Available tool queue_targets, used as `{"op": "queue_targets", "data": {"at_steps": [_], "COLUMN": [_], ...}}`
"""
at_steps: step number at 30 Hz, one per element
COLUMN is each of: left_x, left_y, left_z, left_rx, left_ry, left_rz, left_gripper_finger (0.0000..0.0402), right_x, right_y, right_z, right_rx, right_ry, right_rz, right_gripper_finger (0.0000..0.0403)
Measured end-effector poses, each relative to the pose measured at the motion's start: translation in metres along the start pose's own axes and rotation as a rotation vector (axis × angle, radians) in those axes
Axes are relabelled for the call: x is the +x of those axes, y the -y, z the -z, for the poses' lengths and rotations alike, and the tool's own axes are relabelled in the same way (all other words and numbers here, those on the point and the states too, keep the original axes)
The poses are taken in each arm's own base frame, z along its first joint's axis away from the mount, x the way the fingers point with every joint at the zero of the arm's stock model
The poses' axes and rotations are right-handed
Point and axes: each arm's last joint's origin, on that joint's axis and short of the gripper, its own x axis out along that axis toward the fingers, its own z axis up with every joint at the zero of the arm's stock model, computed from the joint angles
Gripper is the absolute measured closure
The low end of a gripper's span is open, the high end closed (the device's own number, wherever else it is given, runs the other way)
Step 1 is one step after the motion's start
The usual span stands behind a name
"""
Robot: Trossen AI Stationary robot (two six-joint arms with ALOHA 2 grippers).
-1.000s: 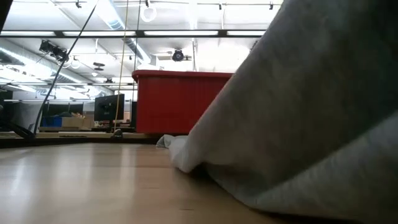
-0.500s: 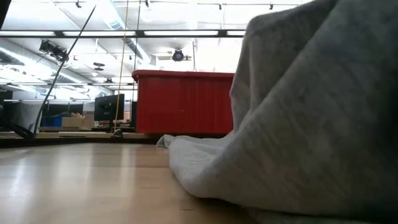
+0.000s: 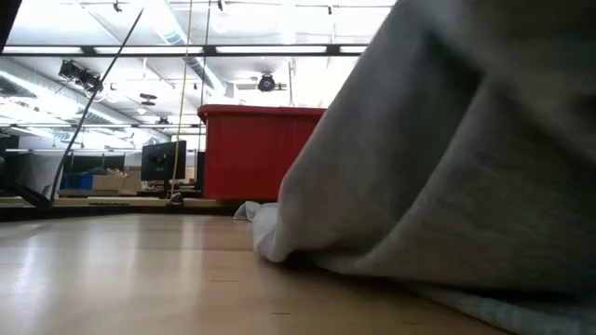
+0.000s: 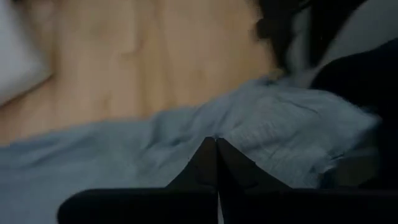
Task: Fold Laundry from Bin
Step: Fold the gray shirt
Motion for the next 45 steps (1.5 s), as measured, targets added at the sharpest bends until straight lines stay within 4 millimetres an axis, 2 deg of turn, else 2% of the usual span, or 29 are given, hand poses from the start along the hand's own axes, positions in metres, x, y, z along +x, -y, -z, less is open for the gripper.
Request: {"op": "queue_targets", "data": {"at_steps": [4,9,14,18,22,25,35,39,41,45], "left_x": [0.003,0.002,0.001,0.001,0.000,0.000,0.000,0.000,0.000,-0.001], "left_y": [-0.013,-0.009,-0.006,-0.006,-0.005,-0.006,-0.006,-0.006,-0.005,-0.001], "left_z": [0.003,0.005,0.006,0.008,0.009,0.010,0.011,0.011,0.012,0.013], "left_rx": [-0.022,-0.015,-0.010,-0.029,-0.027,-0.038,-0.044,-0.043,-0.040,-0.048], "left_ry": [-0.062,-0.066,-0.076,-0.093,-0.100,-0.111,-0.118,-0.121,-0.123,-0.126], "left_rz": [-0.033,-0.021,-0.018,-0.023,-0.023,-0.028,-0.031,-0.031,-0.030,-0.019], "left_gripper_finger": [0.0401,0.0401,0.0401,0.0400,0.0399,0.0399,0.0398,0.0398,0.0398,0.0398], "right_x": [0.012,0.018,0.022,0.034,0.050,0.055,0.069,0.070,0.070,0.065], "right_y": [0.001,-0.007,-0.008,-0.021,-0.030,-0.033,-0.034,-0.031,-0.031,-0.031], "right_z": [0.003,-0.002,-0.007,-0.001,0.013,0.018,0.029,0.028,0.028,0.026], "right_rx": [-0.061,-0.118,-0.215,-0.347,-0.463,-0.481,-0.497,-0.481,-0.478,-0.419], "right_ry": [-0.014,0.045,0.117,0.180,0.212,0.237,0.206,0.207,0.209,0.195], "right_rz": [-0.017,-0.109,-0.071,-0.039,0.099,0.182,0.205,0.226,0.230,0.173], "right_gripper_finger": [0.0212,0.0184,0.0153,0.0156,0.0166,0.0168,0.0174,0.0215,0.0259,0.0371]}}
